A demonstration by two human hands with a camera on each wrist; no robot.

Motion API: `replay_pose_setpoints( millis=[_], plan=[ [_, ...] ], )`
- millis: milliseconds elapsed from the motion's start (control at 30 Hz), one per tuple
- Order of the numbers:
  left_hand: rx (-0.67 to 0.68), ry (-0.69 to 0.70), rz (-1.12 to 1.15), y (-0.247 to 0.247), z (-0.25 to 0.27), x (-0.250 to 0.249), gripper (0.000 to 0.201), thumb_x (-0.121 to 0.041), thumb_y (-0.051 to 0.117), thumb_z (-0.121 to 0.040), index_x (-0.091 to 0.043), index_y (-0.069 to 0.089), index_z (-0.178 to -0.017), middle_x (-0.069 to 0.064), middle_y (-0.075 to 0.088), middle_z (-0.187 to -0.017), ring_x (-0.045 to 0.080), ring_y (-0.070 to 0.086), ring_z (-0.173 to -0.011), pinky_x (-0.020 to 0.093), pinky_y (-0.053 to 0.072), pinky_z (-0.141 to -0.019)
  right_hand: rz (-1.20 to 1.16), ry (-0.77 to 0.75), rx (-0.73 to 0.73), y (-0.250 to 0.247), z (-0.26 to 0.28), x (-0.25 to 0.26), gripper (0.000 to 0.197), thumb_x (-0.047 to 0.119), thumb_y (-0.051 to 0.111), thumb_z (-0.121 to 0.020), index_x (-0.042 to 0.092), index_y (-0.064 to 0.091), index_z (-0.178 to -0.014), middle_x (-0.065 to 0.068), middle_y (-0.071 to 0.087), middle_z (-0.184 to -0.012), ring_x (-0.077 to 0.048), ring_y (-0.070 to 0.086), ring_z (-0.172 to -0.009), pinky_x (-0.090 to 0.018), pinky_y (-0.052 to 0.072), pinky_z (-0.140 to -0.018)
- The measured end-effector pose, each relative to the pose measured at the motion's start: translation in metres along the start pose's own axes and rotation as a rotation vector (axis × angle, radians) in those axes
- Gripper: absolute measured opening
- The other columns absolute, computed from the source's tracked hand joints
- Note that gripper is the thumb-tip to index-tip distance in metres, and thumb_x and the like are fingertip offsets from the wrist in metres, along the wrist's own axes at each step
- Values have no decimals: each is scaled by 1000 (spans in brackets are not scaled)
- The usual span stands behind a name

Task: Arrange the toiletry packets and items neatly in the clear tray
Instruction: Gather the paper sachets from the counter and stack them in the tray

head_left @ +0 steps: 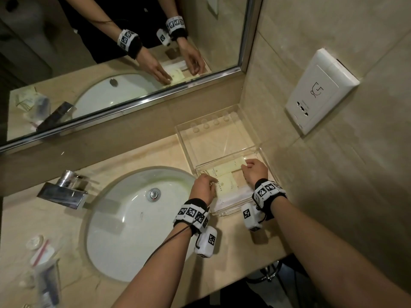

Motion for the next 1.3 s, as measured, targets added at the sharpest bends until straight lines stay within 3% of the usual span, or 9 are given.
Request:
replay_pose_setpoints(
  millis=[233, 300, 367, 533, 700, 833, 967, 1100, 1300],
  plan=[
    [34, 21, -10, 4, 5, -4, 26, -5, 51, -93, -6, 70, -110, 11, 59, -122, 25, 57, -113, 26, 39, -100, -44, -16, -39, -6, 13, 3, 31, 22, 67, -87, 13, 56, -115, -13, 56, -124, -28, 61, -103, -45, 51, -96],
    [-33, -14, 73, -8, 7, -5, 24, -5, 51, -93, -7, 70, -108, 11, 62, -119, 23, 59, -107, 28, 44, -98, -100, -51, -55, -10, 22, 11, 23, 22, 67, -87, 17, 58, -107, -9, 60, -118, -25, 62, -100, -45, 52, -94],
    [-101, -55, 196, -26, 14, -2, 22, -6, 53, -92, -9, 71, -104, 8, 67, -113, 17, 61, -94, 24, 48, -86, -167, -98, -41, -12, 35, 26, 17, 20, 67, -86, 15, 63, -101, -5, 66, -108, -21, 64, -96, -39, 53, -90],
    [-250, -162, 488, -76, 59, 32, 18, -9, 54, -93, -11, 72, -97, 2, 73, -89, 15, 67, -81, 32, 57, -79, -270, -254, 143, 8, 85, 80, 17, 23, 69, -87, 12, 69, -100, 0, 70, -97, -19, 66, -91, -28, 52, -79],
    [-489, -335, 628, -120, 139, 93, 17, -10, 55, -92, -7, 71, -96, 9, 73, -84, 17, 66, -71, 26, 54, -67, -230, -351, 477, 72, 147, 120, 20, 21, 68, -88, 8, 69, -104, -8, 71, -101, -18, 68, -82, -32, 55, -81],
    [-614, -465, 671, -141, 216, 148, 16, -11, 55, -92, -8, 71, -95, 9, 72, -83, 18, 65, -71, 26, 52, -66, -149, -431, 658, 132, 203, 136, 19, 20, 68, -89, 7, 69, -103, -11, 72, -100, -20, 68, -83, -22, 50, -70],
    [-724, -588, 696, -147, 291, 203, 15, -13, 57, -92, -8, 71, -96, 9, 72, -84, 18, 65, -72, 27, 52, -69, -51, -482, 809, 186, 263, 137, 17, 20, 68, -89, 7, 69, -100, -11, 72, -96, -21, 68, -81, -25, 52, -68],
    [-774, -716, 763, -142, 354, 250, 11, -14, 58, -92, -16, 68, -92, 4, 71, -84, 15, 64, -72, 28, 53, -69, 63, -520, 909, 236, 320, 131, 16, 18, 67, -89, 6, 69, -99, -9, 72, -93, -18, 68, -77, -26, 50, -67],
    [-809, -855, 829, -132, 427, 332, 19, -10, 62, -86, -25, 67, -75, 1, 71, -73, 22, 65, -71, 43, 56, -75, 198, -541, 975, 313, 400, 114, 16, 19, 67, -89, 7, 69, -98, -9, 72, -91, -18, 67, -76, -24, 49, -66]
  ],
)
Point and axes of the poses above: each hand's wrist, its own z-axis away from the middle knuckle, its own y-axis out of the palm, x = y × z, the point moved 5 cm from there along -z, towards the middle knuckle
